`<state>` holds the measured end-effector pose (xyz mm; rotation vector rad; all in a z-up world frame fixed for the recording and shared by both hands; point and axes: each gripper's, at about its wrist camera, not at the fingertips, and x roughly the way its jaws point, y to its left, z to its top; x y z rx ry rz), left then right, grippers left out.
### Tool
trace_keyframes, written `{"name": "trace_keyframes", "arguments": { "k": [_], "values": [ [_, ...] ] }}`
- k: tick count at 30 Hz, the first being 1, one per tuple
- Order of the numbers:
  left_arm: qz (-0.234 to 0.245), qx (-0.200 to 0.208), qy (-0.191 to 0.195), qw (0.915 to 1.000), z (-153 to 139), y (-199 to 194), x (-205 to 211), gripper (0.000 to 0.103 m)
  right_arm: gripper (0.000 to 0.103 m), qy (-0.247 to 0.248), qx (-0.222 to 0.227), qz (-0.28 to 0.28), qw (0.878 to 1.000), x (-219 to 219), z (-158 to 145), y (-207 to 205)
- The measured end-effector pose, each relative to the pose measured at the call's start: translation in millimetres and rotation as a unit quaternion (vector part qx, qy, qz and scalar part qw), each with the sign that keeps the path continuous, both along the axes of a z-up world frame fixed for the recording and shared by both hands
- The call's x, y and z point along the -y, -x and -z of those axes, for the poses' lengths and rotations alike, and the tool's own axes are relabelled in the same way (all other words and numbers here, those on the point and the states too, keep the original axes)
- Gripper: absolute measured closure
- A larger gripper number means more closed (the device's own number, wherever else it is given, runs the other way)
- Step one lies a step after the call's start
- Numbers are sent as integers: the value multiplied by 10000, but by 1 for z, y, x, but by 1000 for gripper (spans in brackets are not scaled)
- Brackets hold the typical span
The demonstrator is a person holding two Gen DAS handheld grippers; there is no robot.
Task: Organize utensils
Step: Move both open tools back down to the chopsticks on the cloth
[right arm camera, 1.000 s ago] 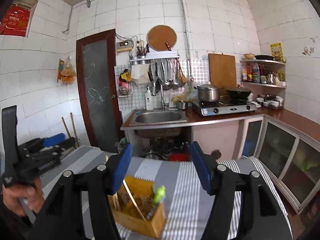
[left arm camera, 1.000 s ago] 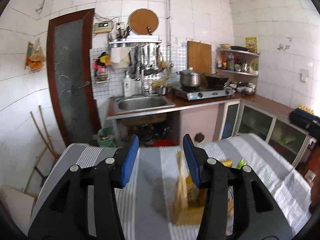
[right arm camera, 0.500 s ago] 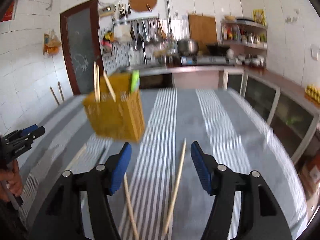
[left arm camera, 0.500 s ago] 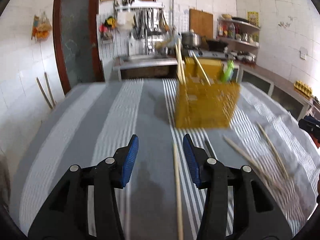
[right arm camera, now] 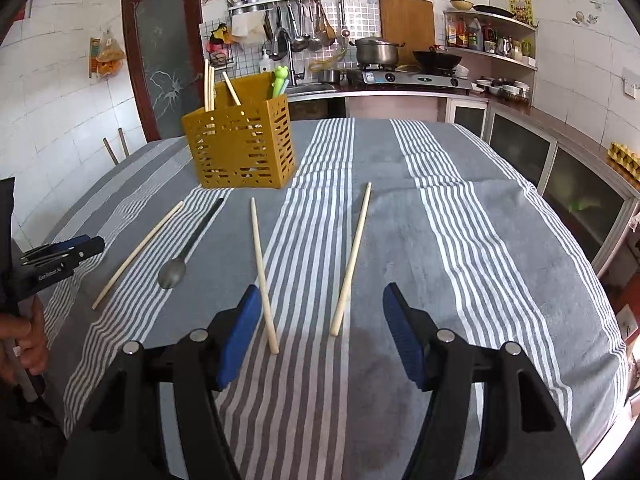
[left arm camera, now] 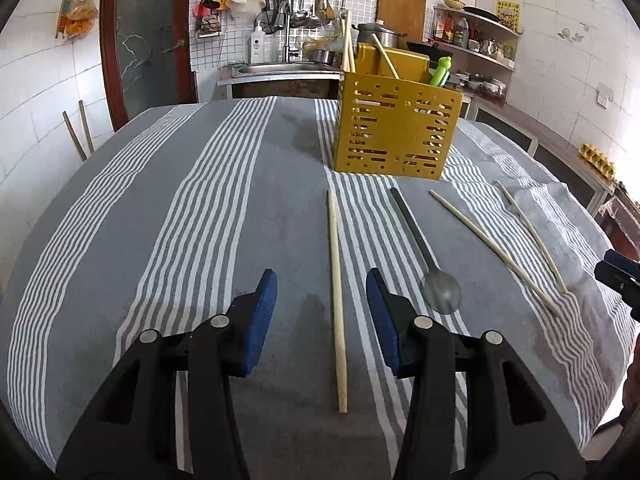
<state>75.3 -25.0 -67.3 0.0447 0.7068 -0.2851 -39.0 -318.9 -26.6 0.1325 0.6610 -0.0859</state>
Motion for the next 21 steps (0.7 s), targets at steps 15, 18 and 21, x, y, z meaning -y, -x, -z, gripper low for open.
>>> {"name": "trace_keyframes", "arguments": {
  "k": [15, 18, 21],
  "values": [
    [77, -224, -139, 9996, 3, -48, 8, 57, 41, -41, -334, -218, 9992, -14, 11, -41],
    [267, -291, -224, 9990, 5, -60, 19, 57, 41, 11, -378, -248, 9990, -17, 8, -53],
    [328, -341, -262, 9985, 6, -71, 27, 57, 41, -53, -445, -319, 9985, -21, 9, -66]
  ]
}}
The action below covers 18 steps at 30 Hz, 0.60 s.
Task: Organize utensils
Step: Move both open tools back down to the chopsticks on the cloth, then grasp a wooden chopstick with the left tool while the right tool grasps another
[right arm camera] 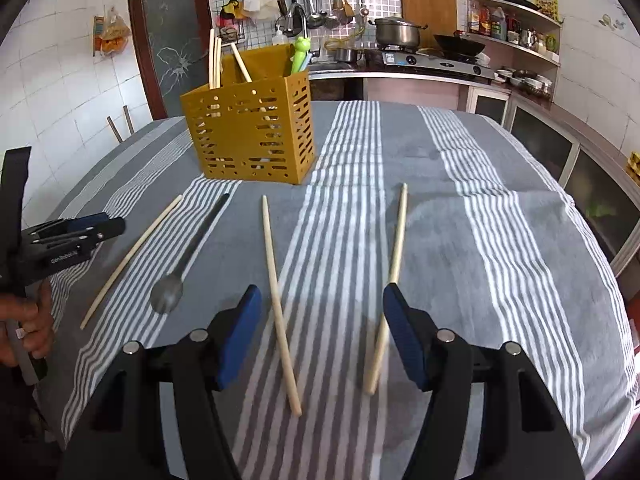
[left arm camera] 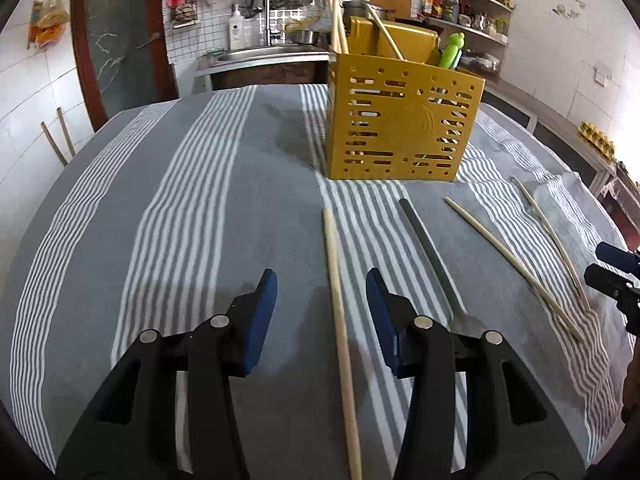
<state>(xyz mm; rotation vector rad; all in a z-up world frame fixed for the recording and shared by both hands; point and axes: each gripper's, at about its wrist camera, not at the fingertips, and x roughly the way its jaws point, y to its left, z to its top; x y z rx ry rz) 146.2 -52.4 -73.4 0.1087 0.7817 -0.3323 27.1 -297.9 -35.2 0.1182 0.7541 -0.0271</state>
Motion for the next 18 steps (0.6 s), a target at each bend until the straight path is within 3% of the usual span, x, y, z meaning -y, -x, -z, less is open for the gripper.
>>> {"name": "trace_keyframes", "arguments": {
  "k": [10, 18],
  "values": [
    [-1, -192, -227, 9996, 7, -34, 16, 57, 41, 296, -46, -17, 9995, -7, -4, -36],
    [19, -289, -411, 9987, 15, -51, 21, 57, 41, 153, -184, 78, 9997, 7, -4, -60]
  ]
}}
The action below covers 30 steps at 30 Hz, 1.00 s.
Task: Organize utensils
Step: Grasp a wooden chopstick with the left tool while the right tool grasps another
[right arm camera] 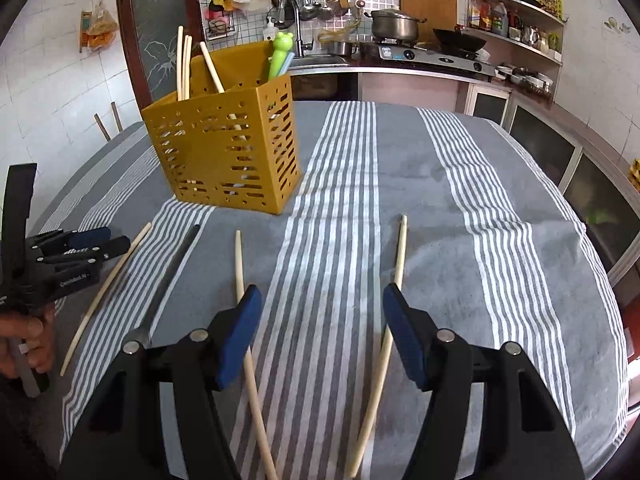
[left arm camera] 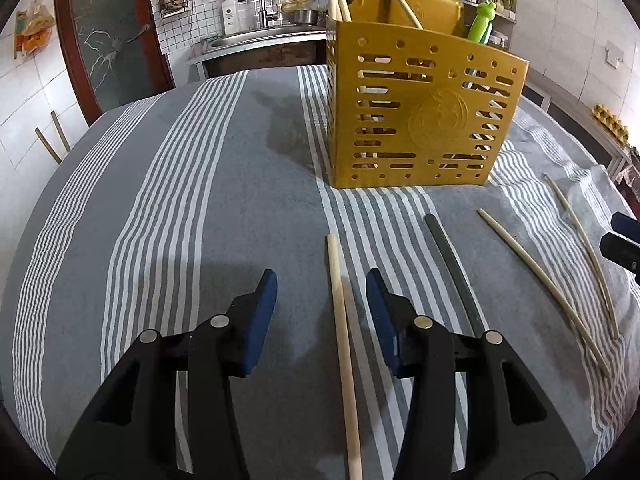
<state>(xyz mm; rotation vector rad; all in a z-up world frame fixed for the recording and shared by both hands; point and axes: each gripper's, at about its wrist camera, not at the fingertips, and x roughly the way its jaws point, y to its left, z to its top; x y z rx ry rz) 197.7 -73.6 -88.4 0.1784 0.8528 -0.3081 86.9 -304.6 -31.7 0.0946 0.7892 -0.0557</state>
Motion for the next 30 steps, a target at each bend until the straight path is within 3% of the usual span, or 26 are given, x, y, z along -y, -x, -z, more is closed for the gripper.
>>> {"name": "trace_keyframes", "arguments": {
  "k": [6, 15, 19, 23, 27, 30],
  "values": [
    [32, -160, -121, 9998, 5, -10, 7, 59, 41, -25, -181, -308, 9994, -23, 7, -21],
    [84, -406, -196, 9989, 14, -22, 16, 76, 43, 246, -616, -555, 9963, -52, 26, -57],
    [147, -461, -234, 9986, 14, -22, 21, 86, 68, 273, -884, -568, 9941, -59, 36, -66],
    [130, -504, -202, 9984, 15, -23, 23, 91, 72, 257, -990, -529, 9933, -60, 43, -72],
    [257, -495, -263, 9981, 15, -22, 28, 98, 96, 250, -1019, -582, 9928, -60, 41, -77],
    [271, -536, -139, 9981, 12, -21, 28, 98, 97, 136, -996, -555, 9934, -55, 37, -77]
  ]
}}
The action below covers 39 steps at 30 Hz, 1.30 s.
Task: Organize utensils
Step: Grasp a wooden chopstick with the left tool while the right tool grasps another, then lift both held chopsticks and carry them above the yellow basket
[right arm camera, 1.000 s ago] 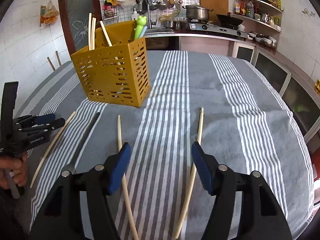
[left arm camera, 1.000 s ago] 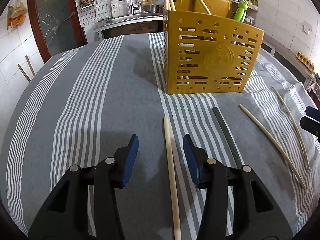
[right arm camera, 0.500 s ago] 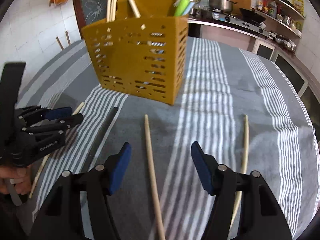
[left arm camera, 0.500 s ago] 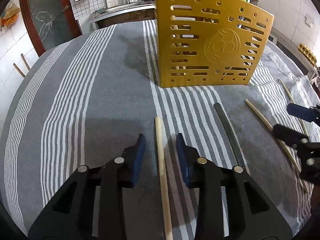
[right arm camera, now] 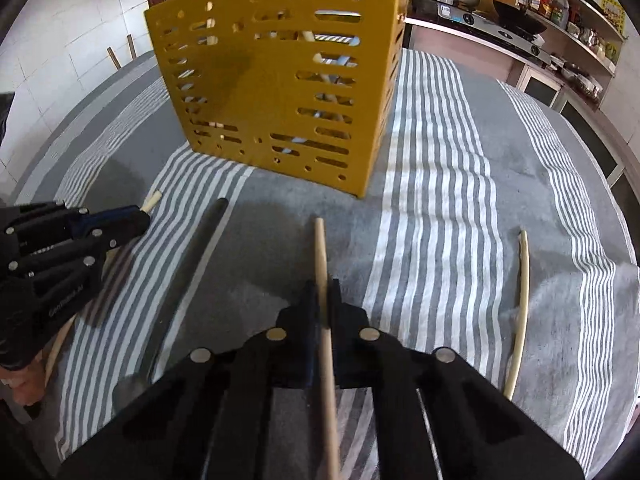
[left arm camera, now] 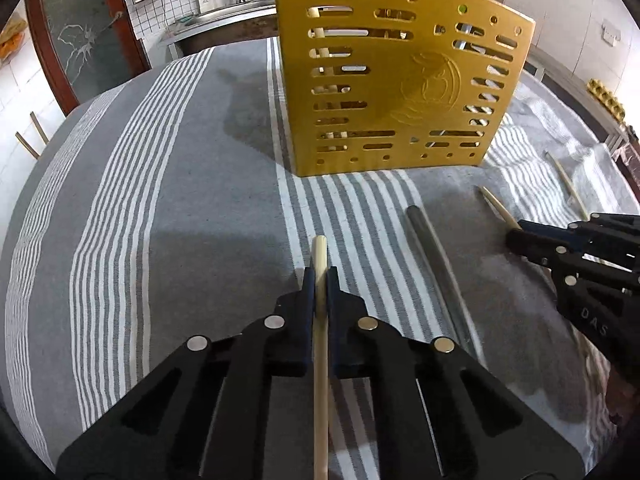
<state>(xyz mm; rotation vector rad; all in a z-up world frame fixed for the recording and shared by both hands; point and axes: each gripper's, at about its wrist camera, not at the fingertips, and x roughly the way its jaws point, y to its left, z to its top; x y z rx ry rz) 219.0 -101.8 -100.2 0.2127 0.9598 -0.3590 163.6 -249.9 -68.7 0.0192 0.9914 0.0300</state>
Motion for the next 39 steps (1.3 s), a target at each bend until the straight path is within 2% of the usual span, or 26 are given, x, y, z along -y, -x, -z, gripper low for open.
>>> {"name": "trace_keyframes", "arguments": {
  "k": [7, 12, 20, 28, 39],
  "values": [
    [-65, 117, 280, 9995, -14, 7, -1, 98, 97, -288, 376, 119, 9988, 13, -20, 14],
    [-162, 396, 527, 9977, -38, 16, -6, 98, 97, -393, 713, 93, 9966, 20, -42, 28],
    [-73, 842, 531, 9950, -74, 32, -6, 98, 97, -367, 1282, 57, 9911, 32, -85, 45],
    [-5, 1339, 669, 9887, -115, 51, -8, 98, 97, -318, 1811, 23, 9829, 40, -119, 65],
    [29, 1845, 930, 9784, -154, 71, -16, 98, 97, -282, 2303, -144, 9726, 37, -151, 85]
  ]
}}
